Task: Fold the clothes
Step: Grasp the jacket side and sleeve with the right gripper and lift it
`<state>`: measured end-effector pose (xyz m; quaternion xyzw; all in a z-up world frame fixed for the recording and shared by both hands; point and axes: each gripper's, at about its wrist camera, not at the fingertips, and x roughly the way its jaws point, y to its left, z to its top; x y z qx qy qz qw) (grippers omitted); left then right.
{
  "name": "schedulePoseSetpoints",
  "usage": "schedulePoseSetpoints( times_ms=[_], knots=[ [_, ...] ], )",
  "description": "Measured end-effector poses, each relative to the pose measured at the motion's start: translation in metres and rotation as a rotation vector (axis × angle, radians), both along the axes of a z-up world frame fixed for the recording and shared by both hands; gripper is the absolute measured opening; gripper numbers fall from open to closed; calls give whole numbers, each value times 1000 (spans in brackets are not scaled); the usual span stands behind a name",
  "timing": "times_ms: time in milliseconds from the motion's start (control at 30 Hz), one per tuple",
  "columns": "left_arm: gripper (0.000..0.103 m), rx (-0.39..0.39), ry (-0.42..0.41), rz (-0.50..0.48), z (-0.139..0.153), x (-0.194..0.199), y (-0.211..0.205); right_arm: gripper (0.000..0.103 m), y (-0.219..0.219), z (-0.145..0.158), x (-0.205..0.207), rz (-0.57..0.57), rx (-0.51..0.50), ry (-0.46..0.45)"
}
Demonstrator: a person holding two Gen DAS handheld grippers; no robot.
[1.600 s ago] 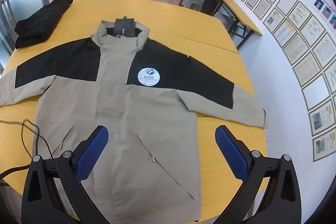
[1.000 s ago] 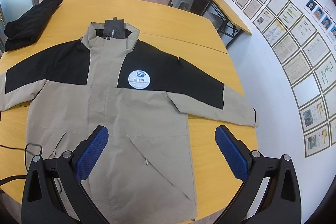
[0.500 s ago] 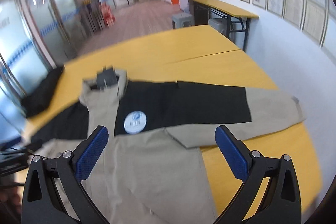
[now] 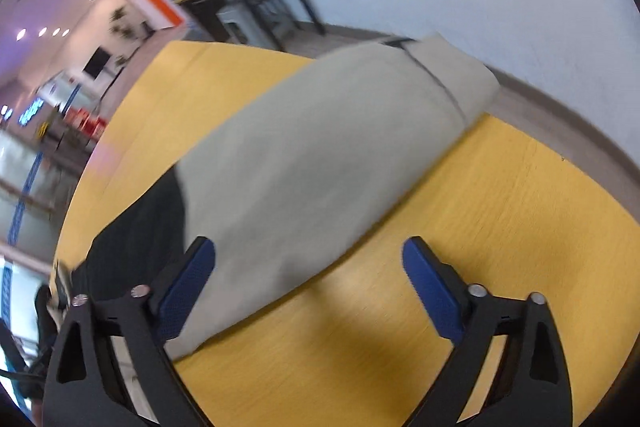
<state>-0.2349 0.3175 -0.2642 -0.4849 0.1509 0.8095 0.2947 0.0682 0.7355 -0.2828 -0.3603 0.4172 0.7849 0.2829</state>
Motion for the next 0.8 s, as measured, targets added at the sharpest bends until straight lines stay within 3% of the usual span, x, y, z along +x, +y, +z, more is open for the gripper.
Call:
schedulePoseSetpoints(
  times_ms=[167,267,300,367,400,500,600,800],
  knots=[
    [103,-19,-12,-133,-25,-14,41,84,45,6,12,-101,34,22],
    [103,-41,-6,-177,-37,-15,56,83,51,6,15,-117,69,32],
    [103,-46,-7,-183,-41,-15,59,76,50,5,14,-124,80,24],
    [103,-52,-12,-185,-48,-16,61,39,50,1,17,-150,75,22],
    [103,-54,-13,-186,-52,-17,62,11,52,-3,21,-172,45,38],
    [103,-45,-12,-180,-56,-20,59,9,60,-14,33,-222,-20,132],
    [103,-37,-9,-173,-58,-24,57,6,51,3,40,-210,-6,222],
    [103,-27,10,-179,-58,-37,57,5,5,105,44,-94,114,504]
  ],
)
